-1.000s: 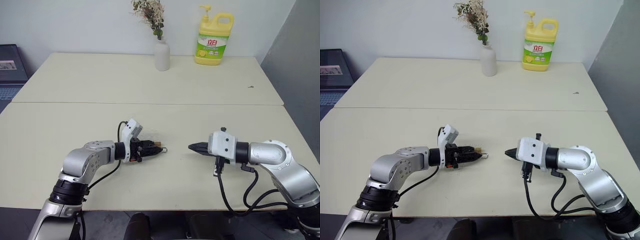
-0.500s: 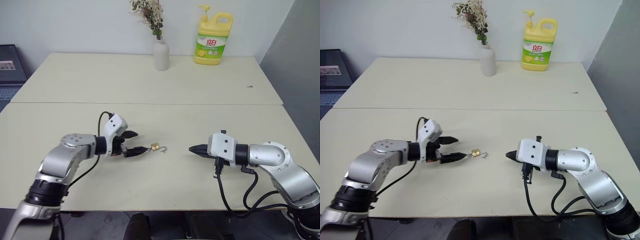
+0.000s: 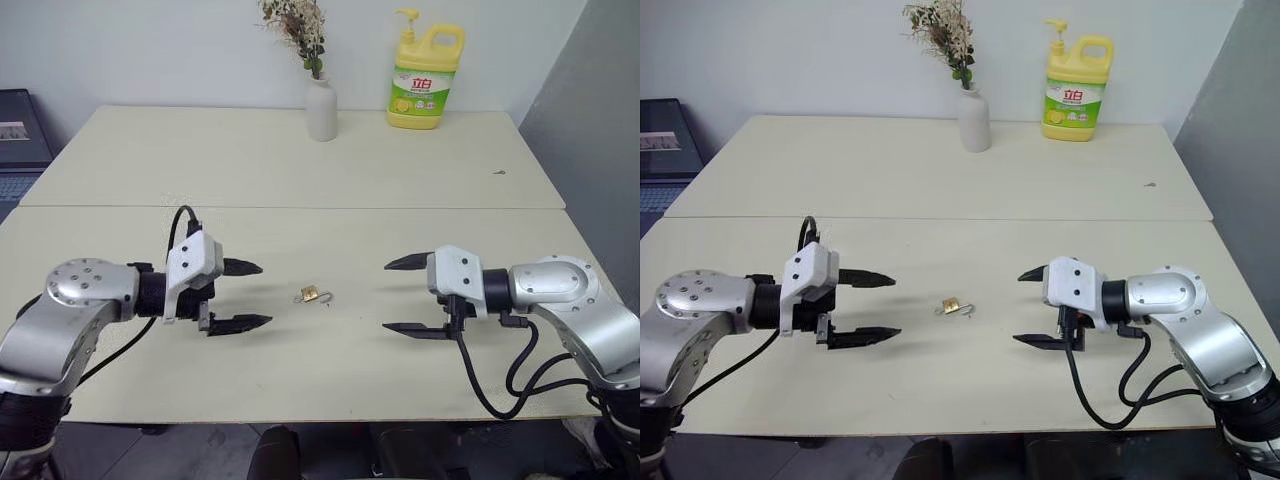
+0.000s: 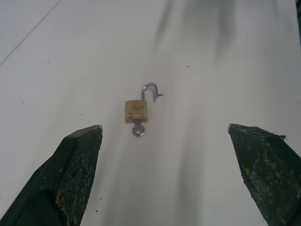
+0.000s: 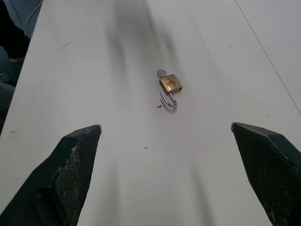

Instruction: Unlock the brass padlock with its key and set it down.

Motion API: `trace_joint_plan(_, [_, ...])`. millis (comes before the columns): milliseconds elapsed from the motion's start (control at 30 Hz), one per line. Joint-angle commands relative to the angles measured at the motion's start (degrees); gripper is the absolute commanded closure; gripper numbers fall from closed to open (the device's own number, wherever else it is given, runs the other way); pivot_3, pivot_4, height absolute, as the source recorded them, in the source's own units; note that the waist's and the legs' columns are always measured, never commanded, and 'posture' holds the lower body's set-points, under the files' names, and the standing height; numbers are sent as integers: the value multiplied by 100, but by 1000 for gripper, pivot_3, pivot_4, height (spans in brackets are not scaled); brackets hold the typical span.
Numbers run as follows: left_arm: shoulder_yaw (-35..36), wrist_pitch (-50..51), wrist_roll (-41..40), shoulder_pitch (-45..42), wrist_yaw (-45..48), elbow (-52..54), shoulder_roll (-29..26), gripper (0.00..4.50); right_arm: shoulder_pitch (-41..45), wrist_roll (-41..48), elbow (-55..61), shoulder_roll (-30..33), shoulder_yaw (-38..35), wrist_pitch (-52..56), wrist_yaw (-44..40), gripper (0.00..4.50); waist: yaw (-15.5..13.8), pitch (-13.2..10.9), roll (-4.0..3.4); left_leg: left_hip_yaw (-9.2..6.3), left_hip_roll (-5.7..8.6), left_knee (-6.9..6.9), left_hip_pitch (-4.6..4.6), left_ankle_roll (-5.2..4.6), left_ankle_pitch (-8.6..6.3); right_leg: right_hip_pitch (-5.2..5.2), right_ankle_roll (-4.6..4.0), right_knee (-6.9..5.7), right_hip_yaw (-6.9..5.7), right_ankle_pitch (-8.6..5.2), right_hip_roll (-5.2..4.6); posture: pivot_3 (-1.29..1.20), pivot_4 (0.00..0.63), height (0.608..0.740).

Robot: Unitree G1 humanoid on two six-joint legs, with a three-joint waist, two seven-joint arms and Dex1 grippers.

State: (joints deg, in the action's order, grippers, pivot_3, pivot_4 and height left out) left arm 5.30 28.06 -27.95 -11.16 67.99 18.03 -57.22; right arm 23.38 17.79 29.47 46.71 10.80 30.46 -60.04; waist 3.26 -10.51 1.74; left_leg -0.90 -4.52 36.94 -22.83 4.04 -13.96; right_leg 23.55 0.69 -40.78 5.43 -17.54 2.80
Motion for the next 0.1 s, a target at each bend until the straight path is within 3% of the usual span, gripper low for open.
trace_joint_plan(33, [248, -25, -123, 54, -61, 219, 7, 0, 100, -15, 13, -33, 3, -176, -34, 40, 0, 0, 0, 1, 0, 0, 0, 0, 0, 0, 0, 0, 0, 0, 0, 0, 150, 740])
trace_joint_plan(100, [262, 14, -223, 75, -43, 250, 54, 0, 103, -49, -43, -60, 33, -232, -37, 40, -1, 0, 0, 2, 0, 1, 0, 0, 0, 0, 0, 0, 0, 0, 0, 0, 150, 740])
